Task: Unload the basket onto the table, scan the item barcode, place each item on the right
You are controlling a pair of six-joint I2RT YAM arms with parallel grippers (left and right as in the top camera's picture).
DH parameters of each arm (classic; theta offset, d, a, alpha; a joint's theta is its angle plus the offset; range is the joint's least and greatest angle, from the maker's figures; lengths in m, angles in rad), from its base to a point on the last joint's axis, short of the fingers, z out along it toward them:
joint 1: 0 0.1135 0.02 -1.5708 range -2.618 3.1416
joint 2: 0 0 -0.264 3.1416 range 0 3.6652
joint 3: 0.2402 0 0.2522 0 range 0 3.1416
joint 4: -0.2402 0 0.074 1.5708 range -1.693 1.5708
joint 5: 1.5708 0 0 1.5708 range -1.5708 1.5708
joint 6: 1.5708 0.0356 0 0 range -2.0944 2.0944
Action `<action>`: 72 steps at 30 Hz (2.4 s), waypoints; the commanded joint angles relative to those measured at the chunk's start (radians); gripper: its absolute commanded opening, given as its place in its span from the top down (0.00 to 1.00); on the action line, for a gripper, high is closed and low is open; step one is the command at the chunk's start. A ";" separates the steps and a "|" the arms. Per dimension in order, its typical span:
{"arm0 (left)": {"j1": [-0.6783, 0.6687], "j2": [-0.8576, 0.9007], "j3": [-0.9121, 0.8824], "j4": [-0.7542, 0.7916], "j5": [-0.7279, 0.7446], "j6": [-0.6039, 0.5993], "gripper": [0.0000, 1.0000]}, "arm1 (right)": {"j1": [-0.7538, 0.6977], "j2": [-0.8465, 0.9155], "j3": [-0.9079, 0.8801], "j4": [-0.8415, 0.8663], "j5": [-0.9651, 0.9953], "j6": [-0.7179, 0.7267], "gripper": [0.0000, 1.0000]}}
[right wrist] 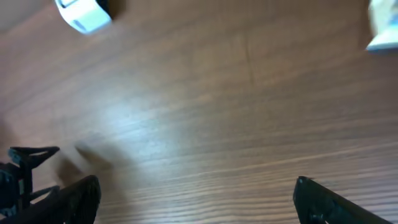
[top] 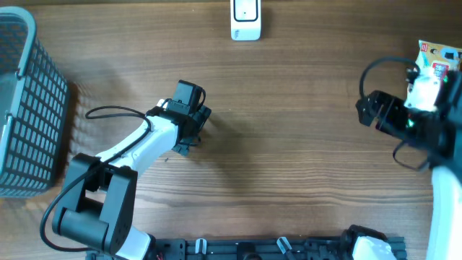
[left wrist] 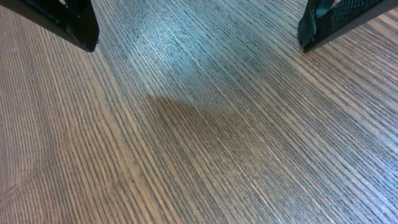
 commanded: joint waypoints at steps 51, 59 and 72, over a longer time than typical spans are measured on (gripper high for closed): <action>0.005 0.006 -0.010 -0.001 -0.017 0.001 0.00 | 0.219 -1.103 -1.227 1.096 0.143 -0.044 0.00; 0.005 0.006 -0.010 -0.001 -0.017 0.001 0.00 | 0.219 -1.103 -1.227 1.092 0.169 -0.132 0.00; 0.005 0.006 -0.010 -0.001 -0.017 0.001 0.00 | 0.219 -1.103 -1.227 1.090 0.181 -0.117 0.00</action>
